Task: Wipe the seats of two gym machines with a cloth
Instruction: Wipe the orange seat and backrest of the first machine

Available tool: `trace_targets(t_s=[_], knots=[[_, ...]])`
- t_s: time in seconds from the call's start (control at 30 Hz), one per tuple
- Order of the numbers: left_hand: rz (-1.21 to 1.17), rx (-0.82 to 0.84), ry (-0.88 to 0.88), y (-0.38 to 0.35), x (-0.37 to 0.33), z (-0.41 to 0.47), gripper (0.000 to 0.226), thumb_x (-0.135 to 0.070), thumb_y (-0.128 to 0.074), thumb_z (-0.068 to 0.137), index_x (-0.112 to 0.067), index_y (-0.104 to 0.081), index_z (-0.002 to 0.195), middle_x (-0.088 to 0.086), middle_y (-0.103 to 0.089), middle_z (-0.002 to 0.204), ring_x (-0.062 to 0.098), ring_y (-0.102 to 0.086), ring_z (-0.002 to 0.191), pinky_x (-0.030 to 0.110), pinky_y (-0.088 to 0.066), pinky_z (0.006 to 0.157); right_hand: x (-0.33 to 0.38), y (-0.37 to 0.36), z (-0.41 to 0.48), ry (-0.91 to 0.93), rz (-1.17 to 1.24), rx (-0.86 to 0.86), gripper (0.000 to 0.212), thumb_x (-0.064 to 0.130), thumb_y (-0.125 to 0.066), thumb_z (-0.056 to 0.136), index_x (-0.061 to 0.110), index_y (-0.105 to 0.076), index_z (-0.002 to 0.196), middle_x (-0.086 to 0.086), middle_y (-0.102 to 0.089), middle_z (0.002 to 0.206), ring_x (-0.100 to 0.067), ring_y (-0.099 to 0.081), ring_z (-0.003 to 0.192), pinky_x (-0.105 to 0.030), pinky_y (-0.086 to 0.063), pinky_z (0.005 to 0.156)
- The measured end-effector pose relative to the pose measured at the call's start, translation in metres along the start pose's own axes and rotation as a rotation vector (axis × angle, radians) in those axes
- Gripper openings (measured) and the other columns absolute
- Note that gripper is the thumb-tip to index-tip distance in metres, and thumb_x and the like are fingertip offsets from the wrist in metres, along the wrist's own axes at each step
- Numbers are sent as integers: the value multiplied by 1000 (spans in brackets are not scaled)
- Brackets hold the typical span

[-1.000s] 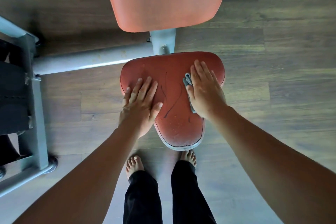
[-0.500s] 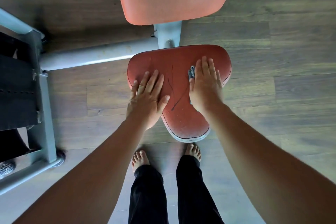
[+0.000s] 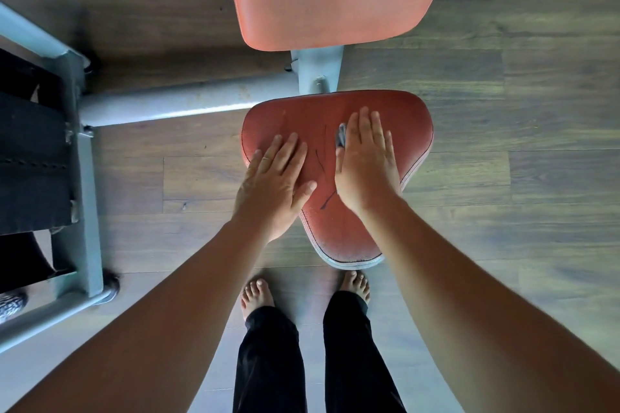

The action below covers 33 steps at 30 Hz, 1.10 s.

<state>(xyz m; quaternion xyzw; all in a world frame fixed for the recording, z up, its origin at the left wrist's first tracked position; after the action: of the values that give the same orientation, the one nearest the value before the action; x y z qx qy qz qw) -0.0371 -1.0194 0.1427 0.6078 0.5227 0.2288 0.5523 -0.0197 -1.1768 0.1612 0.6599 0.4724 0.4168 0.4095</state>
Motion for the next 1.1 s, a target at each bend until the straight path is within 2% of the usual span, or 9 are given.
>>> trace_targets(t_s=[0.13, 0.23, 0.4, 0.57, 0.67, 0.8, 0.87, 1.03, 1.1], knots=[[14, -1, -12, 2, 7, 0, 73, -60, -24, 103, -20, -22, 164, 0, -15, 173, 24, -9, 160, 49, -16, 128, 14, -6, -67, 182, -8, -3, 62, 30, -30, 102, 5, -26, 158, -12, -19, 168, -28, -14, 157, -46, -16, 125], [16, -9, -8, 5, 9, 4, 73, -59, -25, 103, -18, -23, 163, 2, -16, 173, 24, -10, 160, 49, -16, 128, 15, -4, -28, 165, 5, 1, 62, 32, -27, 101, 5, -25, 158, -12, -18, 169, -27, -13, 157, -47, -18, 126], [31, -9, 12, 10, 20, 8, 74, -59, -24, 103, -16, -21, 163, 4, -13, 173, 25, -8, 160, 48, -16, 129, 29, -3, 52, 34, 0, 23, 66, 29, -34, 103, 5, -11, 160, -12, -7, 171, -26, 0, 158, -46, -9, 128], [18, -22, 2, 10, 32, 10, 72, -60, -27, 104, -19, -25, 163, 4, -18, 172, 26, -11, 160, 48, -19, 128, 47, -10, -50, 257, -29, 22, 60, 31, -25, 104, 5, -21, 159, -12, -15, 169, -27, -9, 158, -47, -16, 127], [10, -29, -4, 9, 33, 10, 71, -59, -30, 104, -18, -27, 162, 4, -20, 172, 26, -14, 159, 48, -20, 128, 42, -11, -39, 305, -11, 46, 62, 31, -27, 102, 6, -24, 158, -10, -18, 169, -26, -12, 157, -47, -19, 126], [3, -9, -2, 9, 33, 10, 71, -57, -27, 105, -19, -21, 163, 2, -13, 173, 24, -8, 160, 45, -16, 129, 46, -3, 56, 180, -29, 34, 61, 29, -32, 104, 5, -18, 159, -11, -14, 170, -27, -8, 157, -48, -16, 126], [-7, -6, 18, 9, 38, 9, 70, -57, -27, 105, -19, -19, 164, 1, -11, 173, 22, -5, 160, 43, -14, 129, 48, -5, 65, 153, -38, 18, 63, 29, -32, 104, 6, -15, 160, -11, -11, 170, -27, -6, 158, -46, -13, 127], [-64, 17, 93, 7, 52, 4, 72, -60, -24, 105, -23, -9, 165, -4, 2, 174, 16, 7, 160, 42, -9, 130, 53, -10, -14, 367, -53, 24, 60, 29, -34, 104, 7, -22, 159, -10, -16, 169, -26, -10, 157, -47, -15, 127], [-70, 19, 126, 8, 58, 0, 74, -62, -19, 103, -24, -4, 165, -5, 7, 174, 14, 10, 159, 43, -8, 130, 55, -11, -5, 406, -38, 43, 59, 29, -35, 103, 7, -26, 158, -10, -21, 168, -26, -14, 157, -48, -19, 126]])
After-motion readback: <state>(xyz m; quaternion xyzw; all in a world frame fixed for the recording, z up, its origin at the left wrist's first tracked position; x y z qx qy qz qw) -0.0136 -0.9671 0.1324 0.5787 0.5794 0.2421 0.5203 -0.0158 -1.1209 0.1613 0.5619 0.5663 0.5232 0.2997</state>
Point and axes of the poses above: each hand's wrist, its own z-axis towards the middle knuckle, its own y-axis out of the back of the hand, x = y × z, the point moved 9 cm from there along z, towards the middle knuckle
